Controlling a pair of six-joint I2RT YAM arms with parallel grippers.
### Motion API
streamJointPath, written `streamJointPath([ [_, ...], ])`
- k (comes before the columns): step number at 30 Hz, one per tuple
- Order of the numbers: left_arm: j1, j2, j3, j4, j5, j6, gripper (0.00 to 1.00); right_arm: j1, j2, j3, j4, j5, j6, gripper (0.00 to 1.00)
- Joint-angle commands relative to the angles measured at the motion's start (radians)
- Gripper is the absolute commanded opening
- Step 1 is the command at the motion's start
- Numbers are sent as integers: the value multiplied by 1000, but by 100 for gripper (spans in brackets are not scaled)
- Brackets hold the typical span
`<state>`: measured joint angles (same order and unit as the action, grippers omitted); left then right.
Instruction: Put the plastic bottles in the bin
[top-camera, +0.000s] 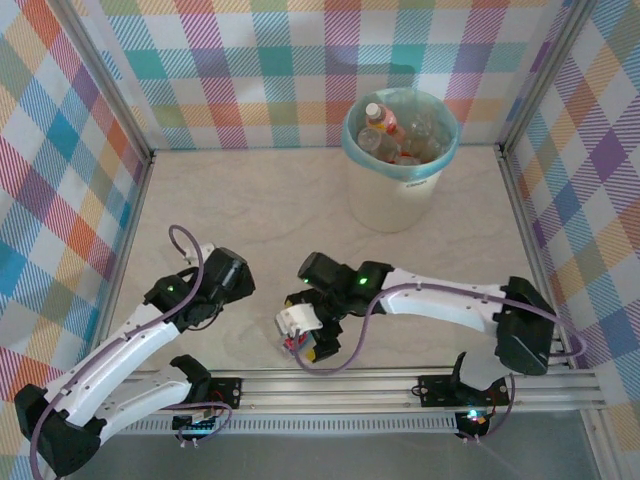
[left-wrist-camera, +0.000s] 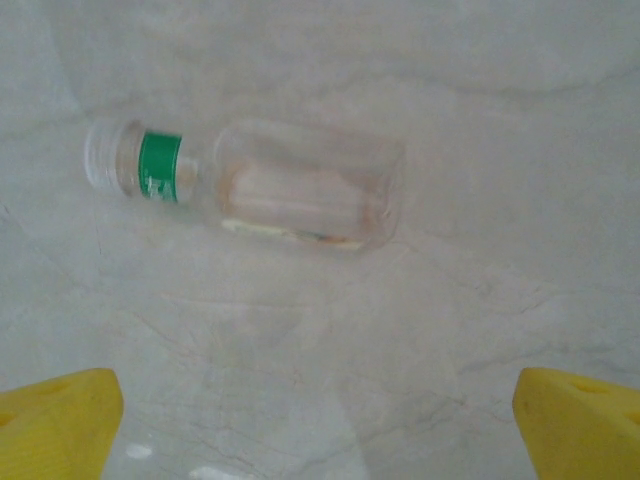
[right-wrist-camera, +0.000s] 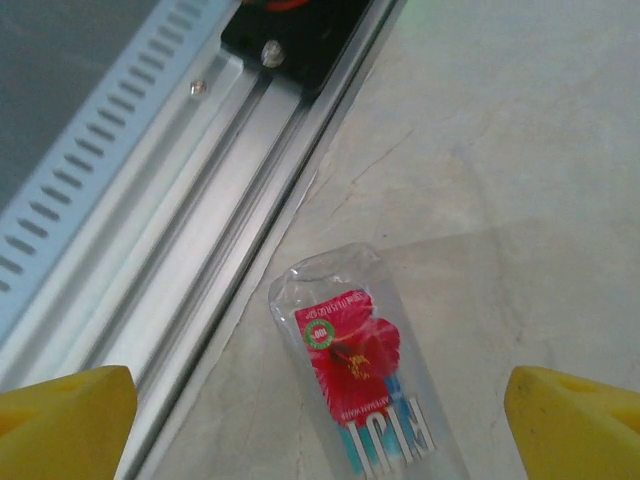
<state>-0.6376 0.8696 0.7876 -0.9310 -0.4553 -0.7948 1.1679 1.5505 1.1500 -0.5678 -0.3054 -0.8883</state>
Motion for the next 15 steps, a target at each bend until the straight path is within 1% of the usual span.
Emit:
streamJointPath([
  [1,10,-42,-45,27,-7,-92,100,39,65,59,18,78,-110,95],
  [4,13,-84,-61,-21,-65,-117,100,59,145,97,3,118,-120,94],
  [10,12,-237,-68,-80,-193,-136,100,75,251,145,-14,192,-165,92],
  [15,12,-318,-70,-105,-236,-140,100,87,313,147,-11,233,-208,90],
])
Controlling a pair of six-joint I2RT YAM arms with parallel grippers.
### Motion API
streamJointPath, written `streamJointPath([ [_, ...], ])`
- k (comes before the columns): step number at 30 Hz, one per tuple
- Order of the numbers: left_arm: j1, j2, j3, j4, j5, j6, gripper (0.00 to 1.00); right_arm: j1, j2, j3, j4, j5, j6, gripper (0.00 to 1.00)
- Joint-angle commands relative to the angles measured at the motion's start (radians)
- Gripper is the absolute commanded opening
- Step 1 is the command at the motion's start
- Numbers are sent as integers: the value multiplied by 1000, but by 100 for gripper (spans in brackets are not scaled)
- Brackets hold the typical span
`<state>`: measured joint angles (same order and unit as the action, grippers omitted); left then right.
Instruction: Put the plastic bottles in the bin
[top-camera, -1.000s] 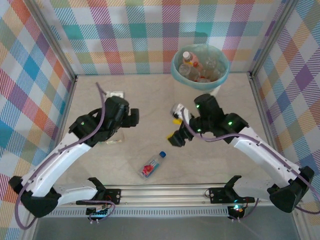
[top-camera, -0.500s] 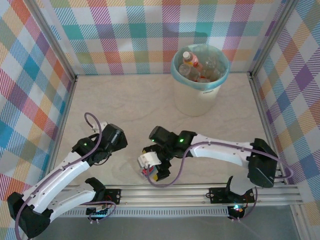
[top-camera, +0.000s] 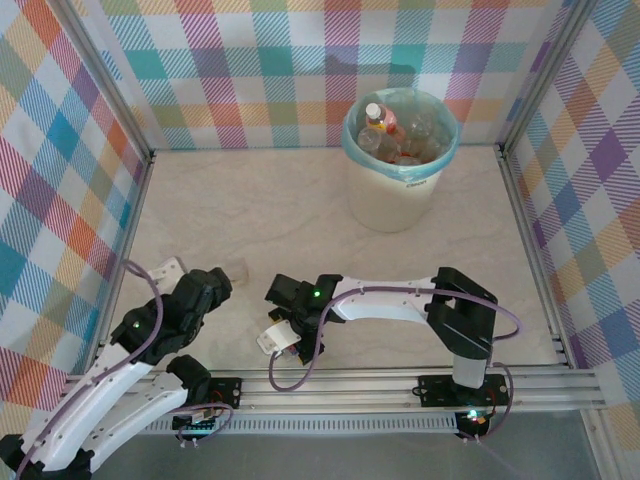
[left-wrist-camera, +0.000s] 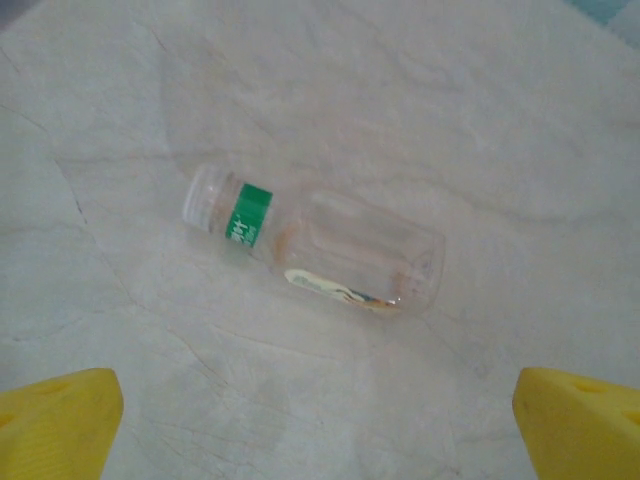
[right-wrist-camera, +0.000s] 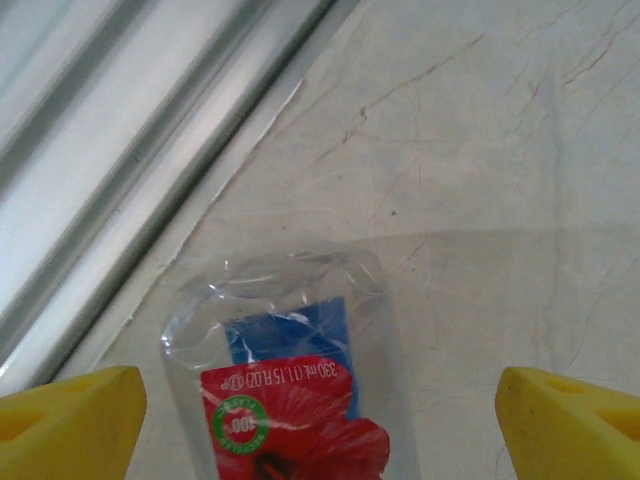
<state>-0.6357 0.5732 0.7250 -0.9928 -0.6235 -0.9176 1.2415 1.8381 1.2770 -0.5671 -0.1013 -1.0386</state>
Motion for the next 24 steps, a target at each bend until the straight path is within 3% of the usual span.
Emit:
streamJointPath([
  [1,10,-29,-8,-45,-75,-11,100,14,36,23,-9,35,-60,90],
  [7,10,-34,-9,-44,-68,29,100,20,104,71,-46,32,-49,85],
  [13,10,-39,-7,-46,-68,57,100,22,125,114,-84,25,-29,65],
  [20,10,-28,46,-26,-106,110,100,15,50,133,-129,58,18,58],
  [24,10,29,118,50,-125,203,100,-45,-58,171,-139,65,117,57],
])
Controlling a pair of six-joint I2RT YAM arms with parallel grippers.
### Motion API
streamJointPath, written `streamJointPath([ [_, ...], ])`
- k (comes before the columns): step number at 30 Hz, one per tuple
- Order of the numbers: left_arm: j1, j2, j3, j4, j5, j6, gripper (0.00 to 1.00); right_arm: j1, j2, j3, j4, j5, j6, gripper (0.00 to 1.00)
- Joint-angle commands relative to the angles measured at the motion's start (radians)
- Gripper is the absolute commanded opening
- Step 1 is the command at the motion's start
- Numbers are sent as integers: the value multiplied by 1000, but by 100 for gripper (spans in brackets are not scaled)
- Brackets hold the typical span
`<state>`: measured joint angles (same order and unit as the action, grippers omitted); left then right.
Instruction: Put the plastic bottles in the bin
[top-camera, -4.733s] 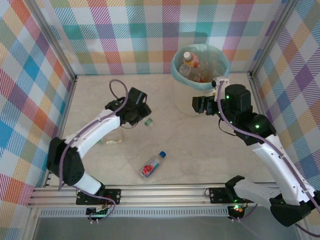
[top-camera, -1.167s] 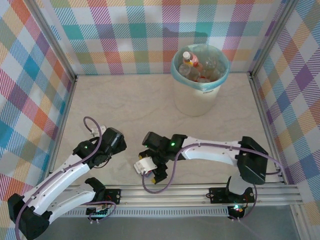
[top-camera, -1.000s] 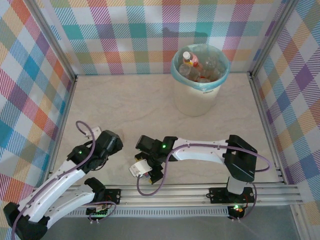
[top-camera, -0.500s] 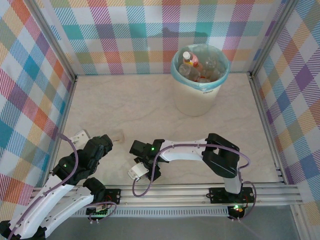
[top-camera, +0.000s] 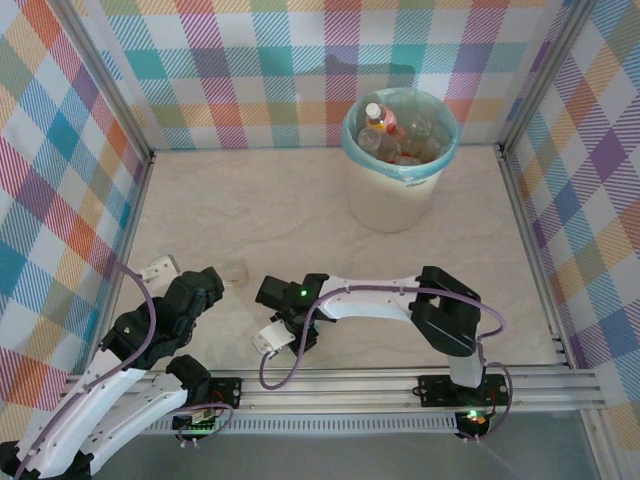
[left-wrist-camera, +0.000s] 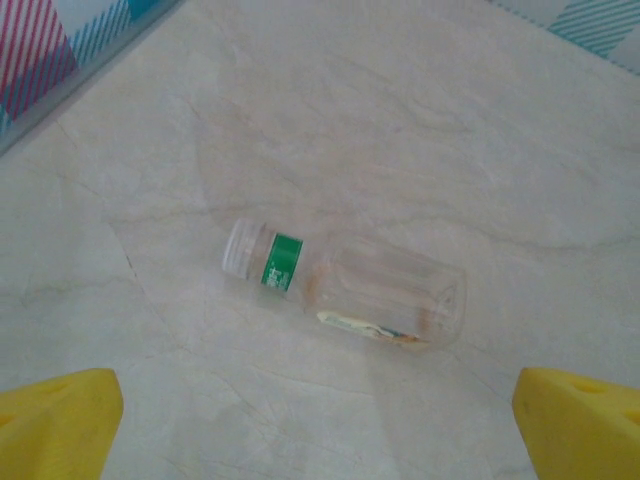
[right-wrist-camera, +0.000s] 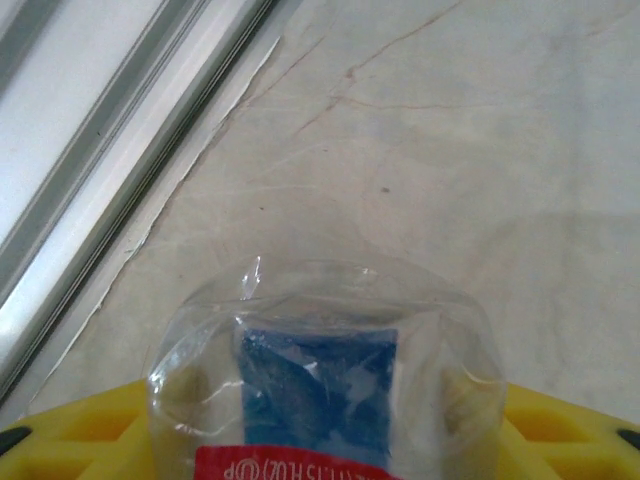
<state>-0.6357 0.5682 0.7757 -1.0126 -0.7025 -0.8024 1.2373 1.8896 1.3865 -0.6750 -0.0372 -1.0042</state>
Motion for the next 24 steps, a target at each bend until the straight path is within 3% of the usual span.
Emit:
streamJointPath([
  [1,10,64,92,110,-45,131,100,-71,-149,70,-23,-6,112,57],
  [6,10,269,284,318,10,421,100,-265,-333,134,74,-24,214,54],
  [10,10,482,507,433,179,593,100,-433,-383,241,189,-1,279,54],
  [14,11,683,732,484,347,611,100,-584,-362,323,373,92,334,53],
  [19,10,888,965,488,559,593,100,-730,-320,352,600,108,459,52],
  [24,8,1040,1143,430,645,557,99,-810,-231,341,754,179,497,53],
])
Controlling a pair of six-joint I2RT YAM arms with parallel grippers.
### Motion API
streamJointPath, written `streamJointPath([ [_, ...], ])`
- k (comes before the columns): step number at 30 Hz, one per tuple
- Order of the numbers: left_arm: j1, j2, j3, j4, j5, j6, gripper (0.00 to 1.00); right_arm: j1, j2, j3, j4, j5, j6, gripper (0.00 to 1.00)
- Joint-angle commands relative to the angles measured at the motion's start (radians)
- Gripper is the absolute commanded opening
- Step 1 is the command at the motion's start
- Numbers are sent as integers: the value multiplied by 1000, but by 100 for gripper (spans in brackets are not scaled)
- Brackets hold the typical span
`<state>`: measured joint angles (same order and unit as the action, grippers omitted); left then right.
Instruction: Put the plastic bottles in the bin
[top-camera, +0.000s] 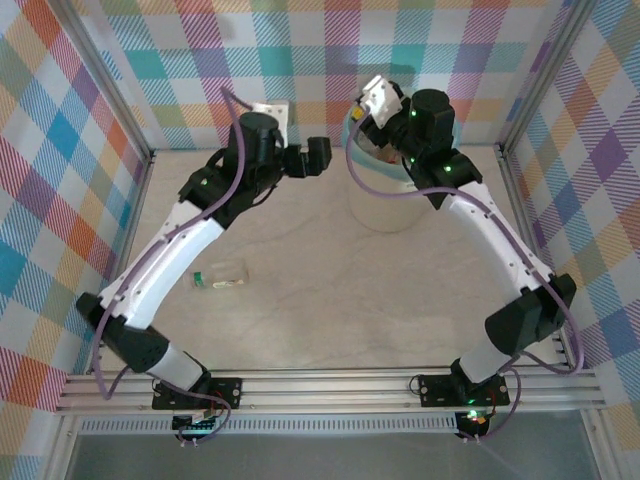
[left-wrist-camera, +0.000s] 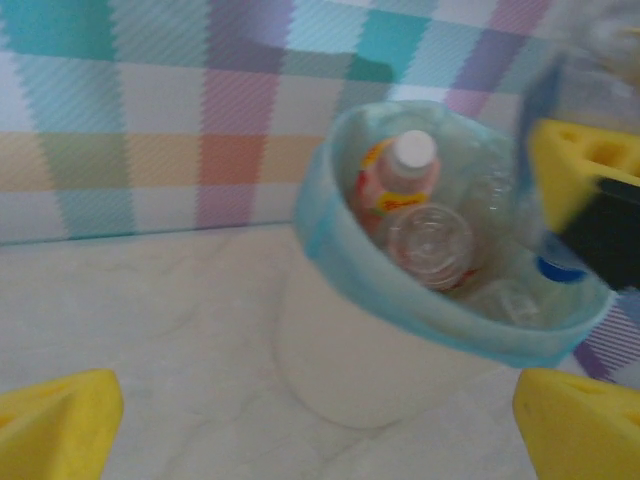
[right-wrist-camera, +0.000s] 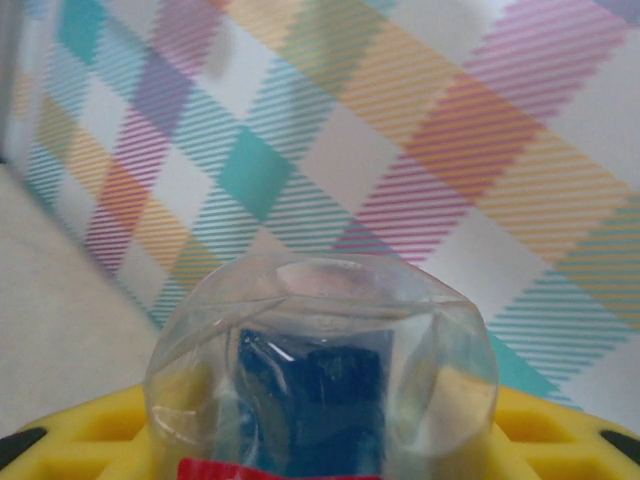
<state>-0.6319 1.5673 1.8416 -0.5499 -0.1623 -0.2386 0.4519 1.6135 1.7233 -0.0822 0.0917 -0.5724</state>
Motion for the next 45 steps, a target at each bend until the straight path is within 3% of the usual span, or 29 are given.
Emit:
streamJointPath([
  [1,5,55,94,-43,105,-13,99,-37,57,-5,187,64,73,54],
  [5,5,73,104,-48,115,-35,100,-81,80,-64,263,101,116,58],
  [11,5,54,76,-47,93,-45,100,-94,46,-140,311,120,201,81],
  [15,5,56,77,-43,90,-54,100,-96,30,-145,296,122,228,84],
  [20,5,69,77,-47,94,-66,100,-99,26,-132,249,126,232,80],
  [26,5,79,66,-58,98,-84,100,-124,56,-41,-19,166,400,59],
  [29,4,74,42,-57,94,-92,100,-143,58,-93,-34,131,466,54],
  [39,3,69,11,-71,99,-103,100,-160,128,-198,-51,57,597,53],
  [45,3,77,21,-77,104,-110,100,-176,163,-112,-147,38,613,58],
])
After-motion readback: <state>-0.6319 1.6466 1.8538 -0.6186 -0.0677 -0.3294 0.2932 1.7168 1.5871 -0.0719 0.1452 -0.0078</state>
